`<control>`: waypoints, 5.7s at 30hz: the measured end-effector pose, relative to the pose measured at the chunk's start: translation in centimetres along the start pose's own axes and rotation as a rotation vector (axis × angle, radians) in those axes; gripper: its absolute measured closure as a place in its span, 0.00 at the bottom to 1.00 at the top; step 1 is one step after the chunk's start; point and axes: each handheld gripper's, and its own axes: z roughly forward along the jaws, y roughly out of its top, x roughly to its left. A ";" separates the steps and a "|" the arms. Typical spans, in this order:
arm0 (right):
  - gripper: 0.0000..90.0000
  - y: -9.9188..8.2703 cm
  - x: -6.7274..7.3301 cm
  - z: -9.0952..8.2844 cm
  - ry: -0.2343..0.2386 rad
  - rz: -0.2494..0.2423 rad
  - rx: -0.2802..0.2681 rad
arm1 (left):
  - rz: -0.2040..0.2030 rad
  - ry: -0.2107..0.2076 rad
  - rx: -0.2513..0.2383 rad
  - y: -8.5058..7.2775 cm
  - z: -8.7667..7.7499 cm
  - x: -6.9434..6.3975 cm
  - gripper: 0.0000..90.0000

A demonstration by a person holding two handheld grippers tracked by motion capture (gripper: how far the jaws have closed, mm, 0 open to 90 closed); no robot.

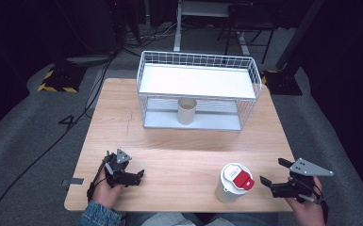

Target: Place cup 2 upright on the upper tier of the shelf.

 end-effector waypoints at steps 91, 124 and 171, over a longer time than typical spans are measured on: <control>0.11 -0.9 9.1 5.5 0.265 -0.052 -0.167 | -0.031 0.024 0.002 0.1 0.1 -0.5 0.00; 0.11 2.9 8.3 3.6 0.216 -0.048 -0.171 | -0.036 0.022 0.002 0.1 0.1 -0.5 0.00; 0.11 16.1 4.6 3.8 0.141 -0.042 -0.249 | -0.030 0.017 0.000 0.6 0.6 0.0 0.00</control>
